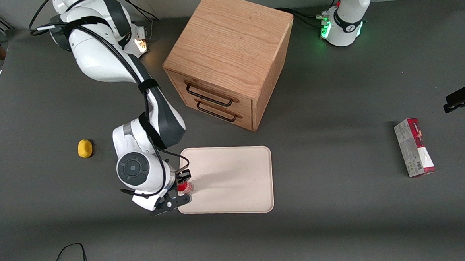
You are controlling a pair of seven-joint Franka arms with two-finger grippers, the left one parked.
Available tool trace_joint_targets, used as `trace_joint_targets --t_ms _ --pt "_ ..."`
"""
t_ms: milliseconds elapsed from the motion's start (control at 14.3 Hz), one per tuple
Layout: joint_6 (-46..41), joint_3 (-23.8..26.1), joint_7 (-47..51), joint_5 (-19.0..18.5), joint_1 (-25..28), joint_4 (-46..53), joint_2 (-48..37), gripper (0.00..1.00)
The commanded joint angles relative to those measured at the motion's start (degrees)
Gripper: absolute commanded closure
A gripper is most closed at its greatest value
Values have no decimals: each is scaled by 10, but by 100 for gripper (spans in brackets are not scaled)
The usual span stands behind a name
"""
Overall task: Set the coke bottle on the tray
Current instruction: 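Lower the bottle onto the white tray's corner with the right gripper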
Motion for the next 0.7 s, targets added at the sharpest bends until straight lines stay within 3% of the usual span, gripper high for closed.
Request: trace_joint_targets --t_ms 0,70,140,210,631 --pt "0 2 -8 5 -1 22 8 100" --pt "0 2 -8 5 -1 22 8 79" --pt "0 2 -4 5 -1 20 8 23" --pt "0 2 -3 6 -1 20 7 0" --pt "-9 0 -1 0 1 18 -9 0"
